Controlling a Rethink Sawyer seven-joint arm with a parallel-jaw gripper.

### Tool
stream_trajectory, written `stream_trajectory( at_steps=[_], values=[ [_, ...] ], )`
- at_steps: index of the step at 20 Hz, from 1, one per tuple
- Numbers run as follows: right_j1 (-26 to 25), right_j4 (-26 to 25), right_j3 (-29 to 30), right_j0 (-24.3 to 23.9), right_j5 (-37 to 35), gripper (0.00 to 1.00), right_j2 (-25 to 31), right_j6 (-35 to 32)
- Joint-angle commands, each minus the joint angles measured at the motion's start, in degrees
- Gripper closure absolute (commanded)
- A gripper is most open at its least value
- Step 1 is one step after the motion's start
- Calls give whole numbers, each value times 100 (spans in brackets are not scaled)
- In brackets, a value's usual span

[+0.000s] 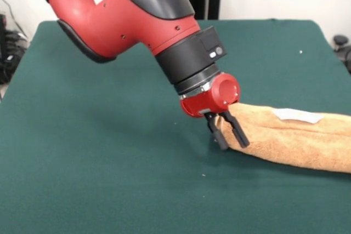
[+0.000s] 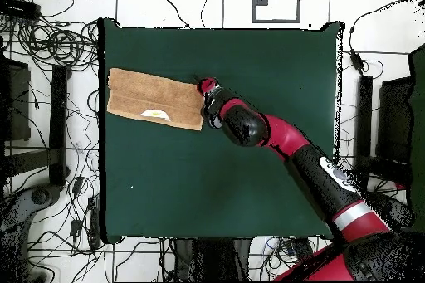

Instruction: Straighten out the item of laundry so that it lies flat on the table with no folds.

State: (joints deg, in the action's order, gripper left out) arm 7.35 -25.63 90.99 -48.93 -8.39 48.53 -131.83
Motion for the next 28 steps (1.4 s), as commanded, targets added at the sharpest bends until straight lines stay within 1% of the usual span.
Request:
stream_trajectory(
  at_steps=[1, 18, 21, 25, 27, 28],
  values=[
    [-155, -307, 181, 225, -711, 0, 214, 801],
    [-195, -337, 124, 204, -903, 0, 265, 858],
    [-302, -214, 180, 141, -1011, 0, 356, 827],
    [-364, -174, 216, 121, -1025, 0, 389, 756],
    [-554, -192, 20, 144, -1100, 0, 374, 886],
    [-564, -199, 7, 151, -1094, 0, 365, 881]
  ],
)
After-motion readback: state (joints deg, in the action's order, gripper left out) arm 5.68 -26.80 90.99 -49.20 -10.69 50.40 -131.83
